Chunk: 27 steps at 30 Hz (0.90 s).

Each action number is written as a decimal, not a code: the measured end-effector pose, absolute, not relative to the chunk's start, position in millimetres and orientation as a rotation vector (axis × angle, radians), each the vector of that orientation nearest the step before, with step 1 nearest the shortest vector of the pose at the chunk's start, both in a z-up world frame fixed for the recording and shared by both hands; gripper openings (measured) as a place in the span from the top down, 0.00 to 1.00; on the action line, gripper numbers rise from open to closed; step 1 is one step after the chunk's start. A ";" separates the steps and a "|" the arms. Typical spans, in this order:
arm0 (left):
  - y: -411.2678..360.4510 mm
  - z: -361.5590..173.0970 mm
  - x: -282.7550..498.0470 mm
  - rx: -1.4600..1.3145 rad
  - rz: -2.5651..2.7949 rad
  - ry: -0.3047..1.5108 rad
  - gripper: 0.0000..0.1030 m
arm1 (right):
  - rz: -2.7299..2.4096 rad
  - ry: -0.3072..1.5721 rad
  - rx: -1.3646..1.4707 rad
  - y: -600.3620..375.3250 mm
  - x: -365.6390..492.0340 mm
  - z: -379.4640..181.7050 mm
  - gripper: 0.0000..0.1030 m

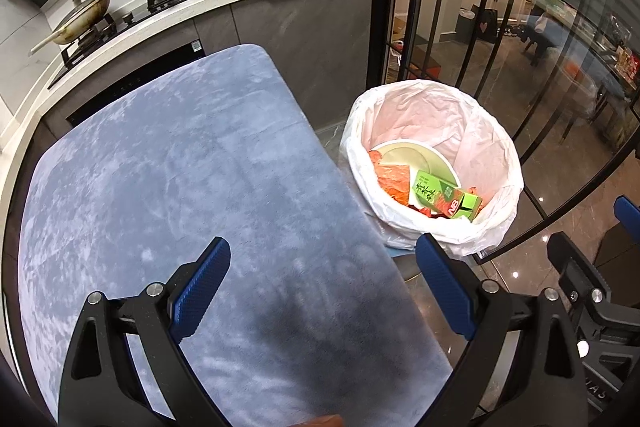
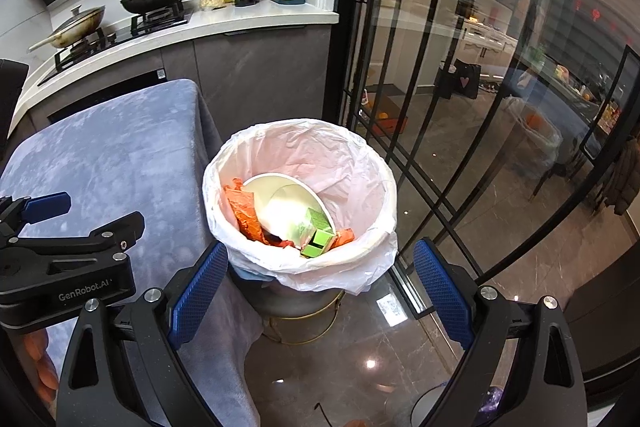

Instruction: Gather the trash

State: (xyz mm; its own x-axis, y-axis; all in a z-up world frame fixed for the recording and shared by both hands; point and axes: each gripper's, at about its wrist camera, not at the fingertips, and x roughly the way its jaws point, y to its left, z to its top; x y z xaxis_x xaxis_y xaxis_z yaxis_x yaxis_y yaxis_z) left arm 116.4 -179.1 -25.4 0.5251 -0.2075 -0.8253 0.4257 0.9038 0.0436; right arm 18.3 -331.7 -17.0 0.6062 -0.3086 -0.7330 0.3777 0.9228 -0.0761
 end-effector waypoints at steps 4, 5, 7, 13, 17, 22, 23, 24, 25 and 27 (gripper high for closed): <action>-173.9 -25.2 115.0 0.250 -0.371 0.953 0.13 | -0.384 0.831 0.084 -327.8 17.5 -17.0 0.13; -172.7 -25.0 114.7 0.251 -0.371 0.953 0.13 | -0.382 0.831 0.082 -326.8 16.8 -16.8 0.13; -170.1 -25.0 113.2 0.254 -0.365 0.953 0.13 | -0.377 0.831 0.079 -325.3 15.8 -16.3 0.13; -162.7 -23.7 111.9 0.254 -0.350 0.961 0.13 | -0.345 0.832 0.062 -317.3 12.7 -14.7 0.13; -158.1 -21.7 108.8 0.255 -0.345 0.960 0.13 | -0.326 0.833 0.048 -311.6 11.1 -14.2 0.13; -153.9 -23.5 106.0 0.260 -0.336 0.972 0.13 | -0.310 0.832 0.046 -309.4 7.4 -14.3 0.13; -153.0 -24.1 105.3 0.261 -0.334 0.975 0.13 | -0.309 0.832 0.044 -309.3 7.4 -13.9 0.13; -151.9 -24.6 104.6 0.262 -0.332 0.976 0.13 | -0.308 0.832 0.042 -308.5 6.8 -13.9 0.13; -151.5 -24.9 103.9 0.262 -0.331 0.978 0.13 | -0.306 0.832 0.040 -308.1 6.6 -13.7 0.13; -150.7 -25.7 102.6 0.262 -0.328 0.983 0.13 | -0.303 0.832 0.041 -307.7 5.9 -14.0 0.13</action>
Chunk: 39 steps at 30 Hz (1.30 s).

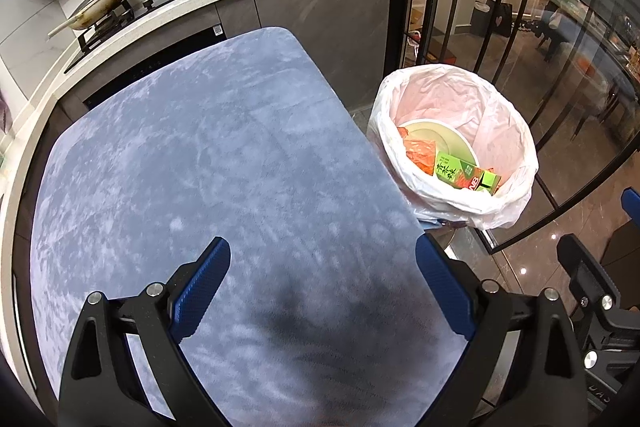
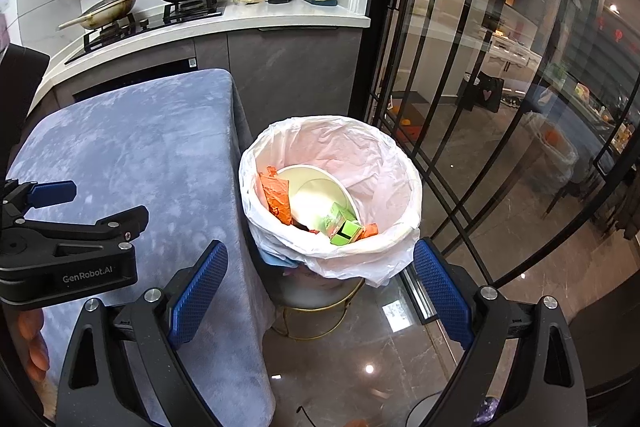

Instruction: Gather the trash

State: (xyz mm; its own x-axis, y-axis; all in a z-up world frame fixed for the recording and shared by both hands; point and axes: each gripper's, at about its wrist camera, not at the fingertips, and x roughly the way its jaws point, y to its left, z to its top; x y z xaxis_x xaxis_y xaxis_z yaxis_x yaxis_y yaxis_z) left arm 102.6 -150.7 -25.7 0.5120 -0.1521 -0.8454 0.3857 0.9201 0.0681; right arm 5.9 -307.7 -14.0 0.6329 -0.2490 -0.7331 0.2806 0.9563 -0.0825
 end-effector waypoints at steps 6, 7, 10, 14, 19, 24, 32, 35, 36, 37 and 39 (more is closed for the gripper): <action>-148.5 -27.0 99.9 0.262 -0.320 0.985 0.13 | -0.298 0.835 0.038 -306.2 3.9 -15.0 0.13; -148.7 -27.2 99.7 0.264 -0.320 0.986 0.13 | -0.298 0.835 0.039 -305.9 3.6 -15.1 0.13; -148.6 -27.8 99.5 0.266 -0.320 0.990 0.13 | -0.299 0.835 0.038 -305.4 3.5 -15.0 0.13; -148.0 -28.3 99.4 0.267 -0.322 0.993 0.13 | -0.299 0.838 0.038 -304.8 3.5 -15.9 0.13; -147.9 -28.9 98.3 0.268 -0.324 0.996 0.13 | -0.296 0.841 0.037 -302.4 2.6 -17.6 0.13; -148.2 -29.3 98.2 0.269 -0.324 0.999 0.13 | -0.292 0.843 0.037 -302.2 2.9 -18.4 0.13; -148.1 -30.4 98.6 0.266 -0.323 1.002 0.13 | -0.289 0.843 0.036 -300.2 3.8 -19.4 0.13; -148.4 -30.2 98.2 0.271 -0.324 0.999 0.13 | -0.288 0.844 0.036 -300.0 4.3 -20.0 0.13; -148.2 -30.1 98.1 0.271 -0.326 0.999 0.13 | -0.288 0.843 0.036 -300.5 4.4 -19.5 0.13; -148.1 -30.1 98.5 0.270 -0.325 0.999 0.13 | -0.288 0.843 0.036 -300.8 4.5 -19.4 0.13; -148.6 -30.2 99.1 0.271 -0.326 1.001 0.13 | -0.289 0.843 0.036 -300.4 4.4 -19.6 0.13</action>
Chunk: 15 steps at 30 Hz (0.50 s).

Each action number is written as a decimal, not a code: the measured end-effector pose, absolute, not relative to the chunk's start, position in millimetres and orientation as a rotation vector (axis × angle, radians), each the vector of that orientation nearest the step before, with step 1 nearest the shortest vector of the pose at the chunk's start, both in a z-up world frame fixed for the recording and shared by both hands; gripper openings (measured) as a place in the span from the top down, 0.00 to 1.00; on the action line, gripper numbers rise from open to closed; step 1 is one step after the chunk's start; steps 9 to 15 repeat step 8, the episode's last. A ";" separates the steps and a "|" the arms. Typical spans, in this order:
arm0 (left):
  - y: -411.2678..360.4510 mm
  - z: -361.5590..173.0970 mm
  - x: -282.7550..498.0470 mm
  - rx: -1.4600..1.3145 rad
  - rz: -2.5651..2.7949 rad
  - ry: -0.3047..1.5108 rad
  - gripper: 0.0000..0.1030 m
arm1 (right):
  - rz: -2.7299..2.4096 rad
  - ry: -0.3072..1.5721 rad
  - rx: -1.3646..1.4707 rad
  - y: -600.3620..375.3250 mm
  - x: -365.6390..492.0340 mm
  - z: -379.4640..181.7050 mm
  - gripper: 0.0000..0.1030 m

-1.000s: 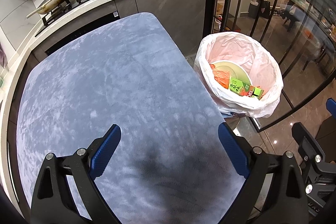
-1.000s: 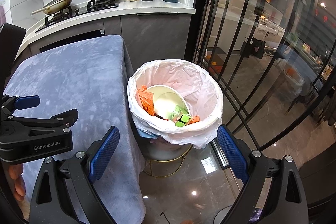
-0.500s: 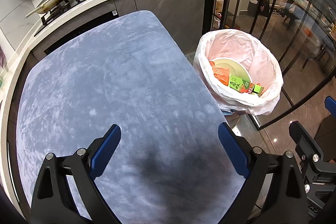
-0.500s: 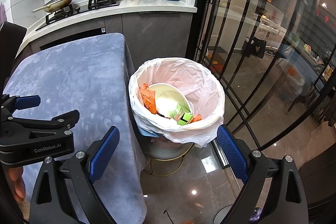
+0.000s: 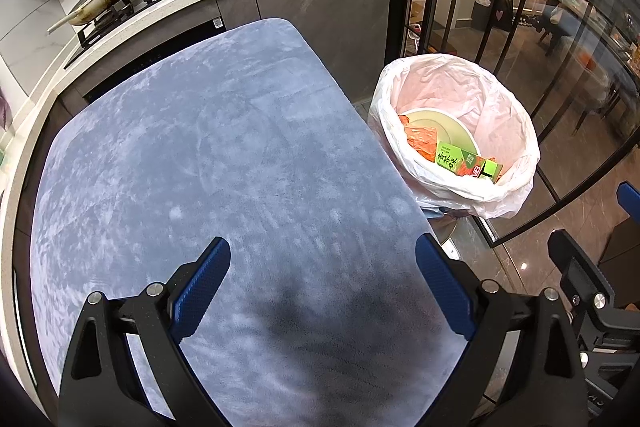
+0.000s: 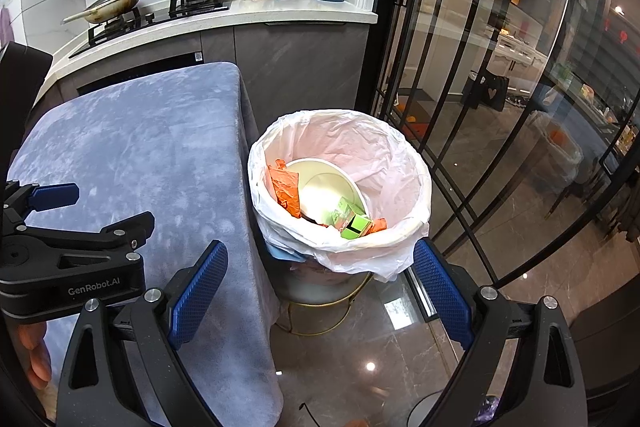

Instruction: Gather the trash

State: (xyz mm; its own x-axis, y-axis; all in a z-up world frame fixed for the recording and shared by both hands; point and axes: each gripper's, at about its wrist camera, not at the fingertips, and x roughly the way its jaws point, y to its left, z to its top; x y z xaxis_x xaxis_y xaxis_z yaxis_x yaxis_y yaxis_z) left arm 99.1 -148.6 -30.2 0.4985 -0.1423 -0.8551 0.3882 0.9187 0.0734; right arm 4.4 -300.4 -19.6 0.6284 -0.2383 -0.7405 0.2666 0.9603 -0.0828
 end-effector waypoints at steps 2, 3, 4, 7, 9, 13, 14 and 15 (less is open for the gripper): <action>-148.7 -30.5 98.5 0.270 -0.323 0.998 0.13 | -0.288 0.843 0.036 -301.1 4.5 -19.2 0.13; -148.6 -30.4 98.4 0.267 -0.321 0.997 0.13 | -0.289 0.844 0.037 -301.0 4.4 -19.3 0.13; -148.7 -30.2 98.6 0.264 -0.326 0.998 0.13 | -0.290 0.844 0.038 -300.6 4.4 -19.6 0.13; -148.2 -31.7 97.9 0.273 -0.332 0.997 0.13 | -0.289 0.844 0.039 -301.3 5.3 -20.4 0.13; -147.6 -32.1 97.9 0.275 -0.333 0.997 0.13 | -0.289 0.843 0.039 -301.6 5.4 -20.6 0.13; -147.6 -32.1 97.9 0.275 -0.333 0.997 0.13 | -0.289 0.843 0.039 -301.6 5.4 -20.6 0.13; -147.6 -32.1 97.9 0.275 -0.333 0.997 0.13 | -0.289 0.843 0.039 -301.6 5.4 -20.6 0.13; -147.6 -32.1 97.9 0.275 -0.333 0.997 0.13 | -0.289 0.843 0.039 -301.6 5.4 -20.6 0.13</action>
